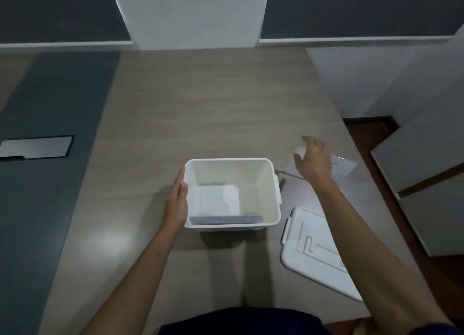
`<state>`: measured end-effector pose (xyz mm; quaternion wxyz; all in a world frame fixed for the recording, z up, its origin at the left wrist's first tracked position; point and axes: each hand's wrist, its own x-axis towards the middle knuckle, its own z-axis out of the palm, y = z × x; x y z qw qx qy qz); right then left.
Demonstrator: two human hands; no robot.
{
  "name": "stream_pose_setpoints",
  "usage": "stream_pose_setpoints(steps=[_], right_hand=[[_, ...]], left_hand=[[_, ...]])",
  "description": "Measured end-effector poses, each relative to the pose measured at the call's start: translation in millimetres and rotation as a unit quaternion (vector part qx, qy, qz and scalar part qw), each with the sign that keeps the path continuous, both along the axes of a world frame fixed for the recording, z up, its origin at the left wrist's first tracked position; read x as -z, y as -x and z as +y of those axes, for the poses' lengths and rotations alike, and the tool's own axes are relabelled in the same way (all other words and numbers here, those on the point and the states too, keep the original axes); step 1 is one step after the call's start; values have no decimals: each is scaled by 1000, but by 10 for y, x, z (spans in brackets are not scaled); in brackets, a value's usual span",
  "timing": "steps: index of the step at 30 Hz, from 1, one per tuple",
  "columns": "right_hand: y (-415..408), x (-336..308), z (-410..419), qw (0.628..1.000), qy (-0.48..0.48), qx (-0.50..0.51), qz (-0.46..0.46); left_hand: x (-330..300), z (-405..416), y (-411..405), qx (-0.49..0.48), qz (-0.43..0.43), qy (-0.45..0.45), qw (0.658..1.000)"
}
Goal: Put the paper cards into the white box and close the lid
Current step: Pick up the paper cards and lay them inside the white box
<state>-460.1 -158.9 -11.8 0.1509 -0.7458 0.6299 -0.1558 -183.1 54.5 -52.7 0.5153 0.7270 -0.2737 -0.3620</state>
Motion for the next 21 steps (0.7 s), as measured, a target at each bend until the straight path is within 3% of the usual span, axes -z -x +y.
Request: stream_pose_setpoints(steps=[3, 6, 11, 14, 17, 21], right_hand=[[353, 113, -217, 991, -65, 57, 104], [513, 150, -238, 988, -51, 66, 127], [443, -12, -31, 999, -3, 49, -12], [168, -362, 76, 991, 84, 23, -103], [-186, -738, 254, 965, 172, -69, -185], [-625, -964, 664, 935, 215, -193, -205]], left_hand=[[16, -37, 10, -2, 6, 7, 1000], [8, -59, 26, -2, 5, 12, 1000], [-5, -63, 55, -1, 4, 17, 1000], [-21, -76, 71, -2, 11, 21, 1000], [-27, -72, 61, -5, 13, 15, 1000], [-12, -75, 51, -13, 15, 11, 1000]])
